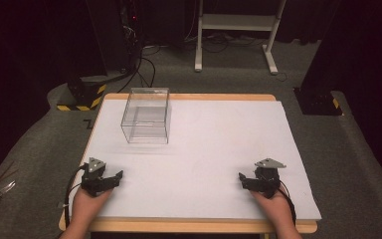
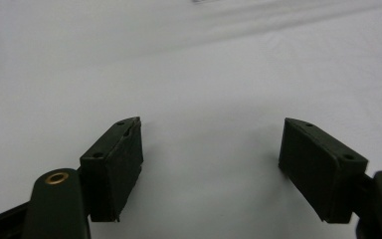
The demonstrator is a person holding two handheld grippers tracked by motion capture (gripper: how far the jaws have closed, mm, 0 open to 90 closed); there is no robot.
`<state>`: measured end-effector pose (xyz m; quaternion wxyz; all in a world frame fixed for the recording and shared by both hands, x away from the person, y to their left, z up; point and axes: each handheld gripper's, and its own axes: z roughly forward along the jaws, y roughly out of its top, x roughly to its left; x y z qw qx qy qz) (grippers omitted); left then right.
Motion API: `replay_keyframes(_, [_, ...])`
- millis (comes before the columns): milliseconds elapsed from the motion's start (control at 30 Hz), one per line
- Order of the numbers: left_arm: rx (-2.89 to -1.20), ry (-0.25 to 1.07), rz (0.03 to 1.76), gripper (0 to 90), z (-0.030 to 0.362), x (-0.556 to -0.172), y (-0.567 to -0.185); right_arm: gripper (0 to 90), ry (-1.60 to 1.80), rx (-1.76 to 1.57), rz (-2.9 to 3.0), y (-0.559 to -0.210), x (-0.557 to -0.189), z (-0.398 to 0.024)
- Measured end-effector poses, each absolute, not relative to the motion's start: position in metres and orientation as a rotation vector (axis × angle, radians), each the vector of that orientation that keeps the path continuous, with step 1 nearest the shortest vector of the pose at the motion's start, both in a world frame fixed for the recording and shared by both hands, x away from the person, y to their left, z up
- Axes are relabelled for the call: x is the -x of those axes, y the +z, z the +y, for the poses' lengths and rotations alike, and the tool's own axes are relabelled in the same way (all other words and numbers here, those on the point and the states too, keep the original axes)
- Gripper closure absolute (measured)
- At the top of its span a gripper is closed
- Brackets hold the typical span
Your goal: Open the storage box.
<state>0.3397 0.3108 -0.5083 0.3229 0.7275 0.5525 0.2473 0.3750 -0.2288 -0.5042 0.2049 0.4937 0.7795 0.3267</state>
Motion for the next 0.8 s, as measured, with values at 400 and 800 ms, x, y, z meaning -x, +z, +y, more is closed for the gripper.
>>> replay_keyframes(400, [-1.91,0.649,1.45,25.3,0.3108,-0.3397,-0.5083,16.3,0.91,-1.378,2.173,-0.5041,-0.3749,-0.2286])
replay_keyframes(800, [-1.912,0.656,1.453,25.3,0.3101,-0.3396,-0.5081,16.2,0.916,-1.381,2.171,-0.5042,-0.3749,-0.2289])
